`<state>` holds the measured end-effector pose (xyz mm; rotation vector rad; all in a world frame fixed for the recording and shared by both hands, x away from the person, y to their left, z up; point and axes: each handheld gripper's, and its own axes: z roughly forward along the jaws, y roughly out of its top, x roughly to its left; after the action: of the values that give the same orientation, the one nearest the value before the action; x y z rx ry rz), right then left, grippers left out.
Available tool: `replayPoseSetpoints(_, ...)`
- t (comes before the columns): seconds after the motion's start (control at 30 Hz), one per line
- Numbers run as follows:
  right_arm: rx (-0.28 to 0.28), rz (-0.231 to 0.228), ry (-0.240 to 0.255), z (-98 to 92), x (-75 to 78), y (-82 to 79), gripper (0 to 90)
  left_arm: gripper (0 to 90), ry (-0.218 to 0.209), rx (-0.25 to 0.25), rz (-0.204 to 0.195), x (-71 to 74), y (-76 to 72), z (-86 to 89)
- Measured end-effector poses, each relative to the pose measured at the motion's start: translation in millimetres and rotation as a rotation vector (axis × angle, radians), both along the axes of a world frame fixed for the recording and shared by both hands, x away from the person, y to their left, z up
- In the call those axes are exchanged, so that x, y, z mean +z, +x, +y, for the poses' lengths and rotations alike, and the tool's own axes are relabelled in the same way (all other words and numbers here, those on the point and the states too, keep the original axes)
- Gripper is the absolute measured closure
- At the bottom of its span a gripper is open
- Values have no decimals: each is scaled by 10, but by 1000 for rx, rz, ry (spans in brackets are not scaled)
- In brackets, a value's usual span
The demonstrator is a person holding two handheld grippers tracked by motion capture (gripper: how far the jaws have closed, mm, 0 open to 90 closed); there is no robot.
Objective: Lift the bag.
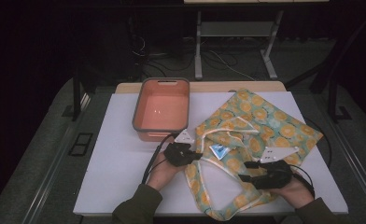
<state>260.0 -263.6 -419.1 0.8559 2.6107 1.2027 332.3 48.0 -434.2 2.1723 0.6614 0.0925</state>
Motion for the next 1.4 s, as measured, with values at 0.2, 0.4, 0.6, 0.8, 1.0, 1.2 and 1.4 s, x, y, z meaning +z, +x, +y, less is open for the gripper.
replayPoseSetpoints(0.2, 30, 52, -99, 119, -239, 24, 467, 893, -13, 8, 0, 11, -8, 19)
replayPoseSetpoints(0.4, 19, 18, -140, 83, -256, 72, 830, 894, -37, 8, -4, 36, -18, 20)
replayPoseSetpoints(0.6, -6, -40, -116, 19, -144, 89, 889, 894, -80, 18, -42, 149, -53, 39)
replayPoseSetpoints(0.8, -44, -121, -53, -48, 38, 139, 891, 894, -128, 21, -78, 305, -63, 48)
replayPoseSetpoints(1.0, -62, -180, 0, -68, 214, 218, 893, 895, -161, 14, -112, 466, -65, 7)
replayPoseSetpoints(1.2, -72, -222, 68, -67, 404, 251, 894, 895, -215, 4, -168, 712, -115, 8)
replayPoseSetpoints(1.4, -74, -285, 122, -87, 636, 211, 894, 895, -263, 16, -211, 912, -158, 95)
